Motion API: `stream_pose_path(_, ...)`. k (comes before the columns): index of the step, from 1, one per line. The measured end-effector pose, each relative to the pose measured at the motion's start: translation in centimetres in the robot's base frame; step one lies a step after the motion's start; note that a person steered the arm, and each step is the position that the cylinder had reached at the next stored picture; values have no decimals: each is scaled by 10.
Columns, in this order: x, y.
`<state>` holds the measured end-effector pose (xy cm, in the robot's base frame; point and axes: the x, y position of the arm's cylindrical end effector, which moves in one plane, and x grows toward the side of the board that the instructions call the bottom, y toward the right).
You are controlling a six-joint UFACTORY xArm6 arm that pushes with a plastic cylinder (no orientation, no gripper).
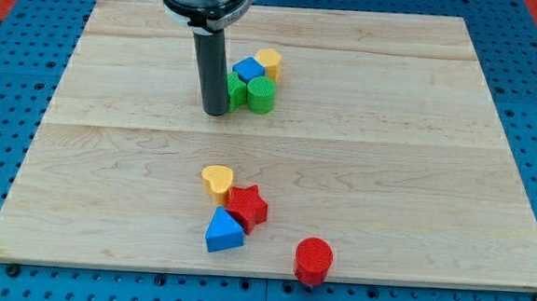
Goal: Move the blue cube towards the center left
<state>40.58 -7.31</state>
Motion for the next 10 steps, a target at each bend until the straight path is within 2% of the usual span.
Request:
stream_pose_path(1,-8,-7)
stream_pose_path(3,-5,22)
stream_pose_path(5,23,42)
stream_pose_path(6,-23,99)
stream_pose_path(7,-70,88)
stream_pose_path(8,-111,49)
stream_pose_path(9,-109,19)
stream_pose_path(10,-103,76)
